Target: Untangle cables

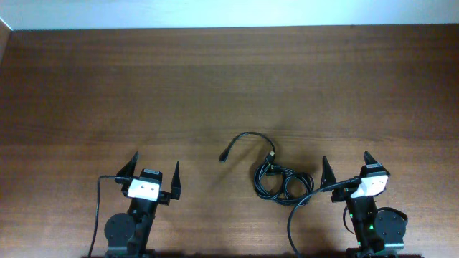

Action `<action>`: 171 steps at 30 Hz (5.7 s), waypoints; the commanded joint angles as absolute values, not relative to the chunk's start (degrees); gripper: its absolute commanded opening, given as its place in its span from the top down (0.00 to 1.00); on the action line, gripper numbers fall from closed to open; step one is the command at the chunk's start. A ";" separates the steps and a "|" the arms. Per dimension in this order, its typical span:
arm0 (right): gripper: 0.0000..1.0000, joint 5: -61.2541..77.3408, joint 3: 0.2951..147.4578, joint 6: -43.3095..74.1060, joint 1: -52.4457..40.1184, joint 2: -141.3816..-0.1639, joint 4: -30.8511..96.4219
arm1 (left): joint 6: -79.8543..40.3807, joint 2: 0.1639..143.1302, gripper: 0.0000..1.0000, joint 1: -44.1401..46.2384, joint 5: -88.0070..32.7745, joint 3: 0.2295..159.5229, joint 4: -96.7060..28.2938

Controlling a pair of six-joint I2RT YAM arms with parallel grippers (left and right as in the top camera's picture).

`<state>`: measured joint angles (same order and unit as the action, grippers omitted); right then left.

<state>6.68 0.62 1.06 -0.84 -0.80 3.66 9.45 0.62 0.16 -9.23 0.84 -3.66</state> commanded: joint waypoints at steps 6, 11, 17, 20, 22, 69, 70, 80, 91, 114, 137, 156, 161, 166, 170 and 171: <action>0.01 6.81 0.32 0.84 -1.13 -0.21 4.05 | 9.80 4.78 0.01 -0.27 -10.72 0.69 -3.86; 0.01 6.81 0.32 0.84 -1.13 -0.21 4.08 | 9.80 4.78 0.01 -0.27 -10.72 0.69 -3.88; 0.01 6.81 0.32 0.84 -1.13 -0.21 4.08 | 9.80 4.78 0.01 -0.27 -10.72 0.69 -3.88; 0.01 6.81 0.32 0.86 -1.13 -0.21 4.08 | 9.80 4.78 0.01 -0.27 -10.72 0.69 -3.88; 0.01 6.81 0.32 0.84 -1.13 -0.21 4.08 | 9.80 4.78 0.01 -0.27 -10.72 0.69 -3.88; 0.01 6.81 0.32 0.86 -1.13 -0.21 4.08 | 13.85 32.45 0.02 -0.27 -11.11 26.37 -21.56; 0.01 6.81 0.32 0.86 -1.13 -0.21 4.05 | 13.85 34.72 0.01 -0.27 -11.16 27.68 -21.56; 0.01 6.81 0.32 0.86 -1.13 -0.21 4.08 | 21.08 59.61 0.01 4.73 -17.89 41.52 -27.64; 0.01 6.81 0.32 0.84 -1.13 -0.21 4.08 | 28.32 73.03 0.01 18.39 -24.86 56.25 -41.89; 0.01 6.81 0.32 0.86 -1.13 -0.21 4.08 | 12.82 92.23 0.01 33.52 -28.62 63.57 -38.57; 0.01 6.81 0.32 0.84 -1.13 -0.21 4.08 | 0.78 107.57 0.01 42.02 -9.15 63.48 -29.15; 0.01 6.81 0.32 0.86 -1.13 -0.21 4.08 | 3.62 113.47 0.01 42.02 -10.31 62.67 -36.47; 0.01 6.81 0.32 0.84 -1.13 -0.21 4.08 | 6.11 113.47 0.01 42.02 -8.54 62.67 -39.24; 0.01 6.81 0.32 0.84 -1.13 -0.21 4.08 | 6.04 113.47 0.08 42.02 -0.23 62.65 -36.45; 0.01 6.81 0.32 0.86 -1.13 -0.21 4.08 | 6.09 113.47 0.11 42.02 10.55 62.65 -33.87; 0.01 6.81 0.32 0.86 -1.13 -0.21 4.08 | 6.09 113.47 0.12 41.95 10.55 62.65 -33.63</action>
<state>6.68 0.62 1.08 -0.84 -0.62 3.66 6.17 109.08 42.46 0.69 65.52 -34.28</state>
